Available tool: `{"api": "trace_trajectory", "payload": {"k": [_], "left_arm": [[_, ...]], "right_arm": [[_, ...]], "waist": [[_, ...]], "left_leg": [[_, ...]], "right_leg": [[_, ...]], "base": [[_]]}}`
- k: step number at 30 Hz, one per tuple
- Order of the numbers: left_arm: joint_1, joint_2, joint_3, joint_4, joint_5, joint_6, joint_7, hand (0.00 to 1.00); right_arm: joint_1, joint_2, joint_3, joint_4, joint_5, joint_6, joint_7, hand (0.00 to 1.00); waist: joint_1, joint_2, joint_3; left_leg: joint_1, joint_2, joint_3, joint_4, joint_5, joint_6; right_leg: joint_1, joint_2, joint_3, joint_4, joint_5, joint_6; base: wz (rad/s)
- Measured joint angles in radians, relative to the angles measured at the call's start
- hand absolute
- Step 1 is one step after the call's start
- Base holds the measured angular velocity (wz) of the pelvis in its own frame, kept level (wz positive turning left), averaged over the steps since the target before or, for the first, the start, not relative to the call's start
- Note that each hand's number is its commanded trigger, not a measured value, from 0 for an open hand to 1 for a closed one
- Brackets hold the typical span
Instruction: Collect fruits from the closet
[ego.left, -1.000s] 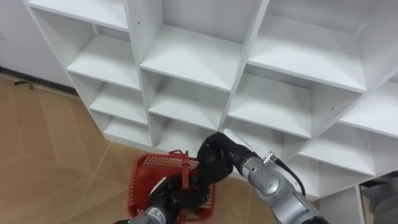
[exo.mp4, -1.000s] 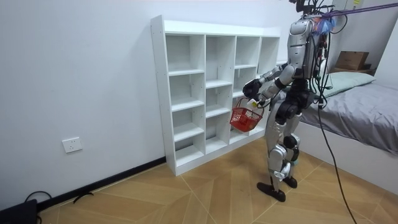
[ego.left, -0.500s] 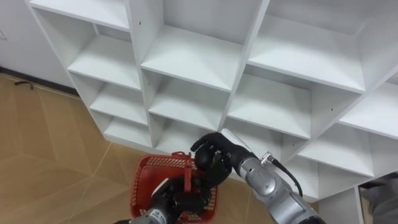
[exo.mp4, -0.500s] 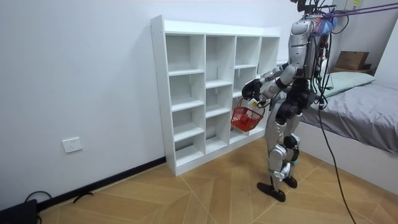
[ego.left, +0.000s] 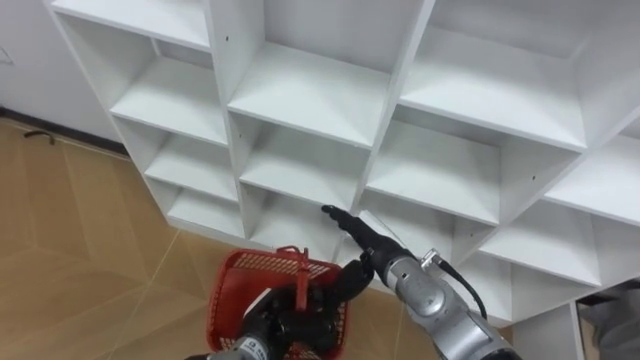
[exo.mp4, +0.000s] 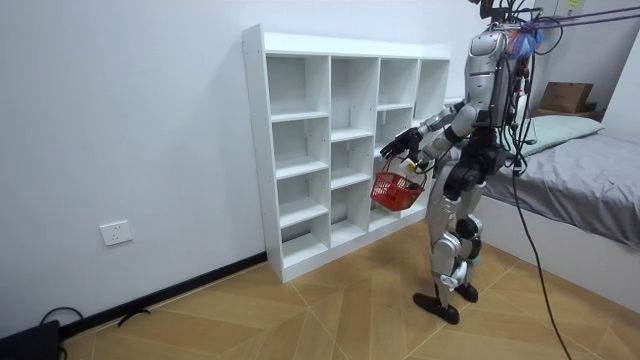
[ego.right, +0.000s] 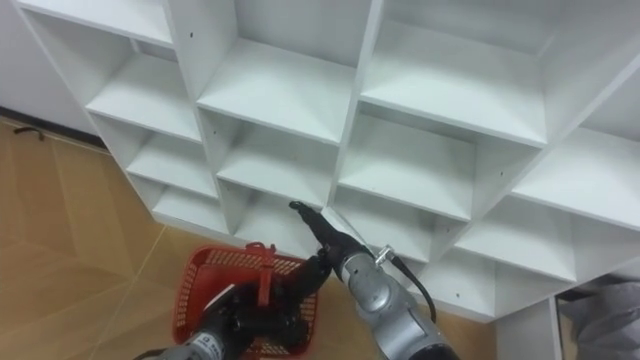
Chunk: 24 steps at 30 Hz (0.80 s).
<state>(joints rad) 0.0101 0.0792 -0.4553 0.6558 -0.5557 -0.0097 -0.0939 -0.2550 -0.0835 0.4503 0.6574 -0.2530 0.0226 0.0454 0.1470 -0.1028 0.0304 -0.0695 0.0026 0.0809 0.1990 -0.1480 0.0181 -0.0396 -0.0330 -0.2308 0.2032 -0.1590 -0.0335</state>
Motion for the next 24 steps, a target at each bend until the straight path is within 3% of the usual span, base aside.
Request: {"api": "trace_trajectory", "payload": {"k": [16,24], "left_arm": [[0.000,0.000,0.014,-0.007,0.001,0.001,0.000,1.00],[0.010,0.012,0.063,-0.010,0.002,0.001,0.005,1.00]], "right_arm": [[0.000,-0.005,-0.003,0.006,0.009,-0.011,-0.009,0.00],[0.013,-0.021,-0.085,-0.019,0.018,-0.024,-0.036,0.00]], "waist": [[-0.006,0.005,-0.0016],[-0.035,0.013,-0.0098]], "left_leg": [[0.025,-0.001,-0.001,-0.002,0.000,0.000],[0.030,-0.001,-0.002,0.000,0.000,0.000]], "right_leg": [[0.027,0.004,-0.002,-0.002,0.000,0.000],[0.031,0.000,0.002,-0.001,0.000,0.000]], "base": [[0.00],[0.00]]}}
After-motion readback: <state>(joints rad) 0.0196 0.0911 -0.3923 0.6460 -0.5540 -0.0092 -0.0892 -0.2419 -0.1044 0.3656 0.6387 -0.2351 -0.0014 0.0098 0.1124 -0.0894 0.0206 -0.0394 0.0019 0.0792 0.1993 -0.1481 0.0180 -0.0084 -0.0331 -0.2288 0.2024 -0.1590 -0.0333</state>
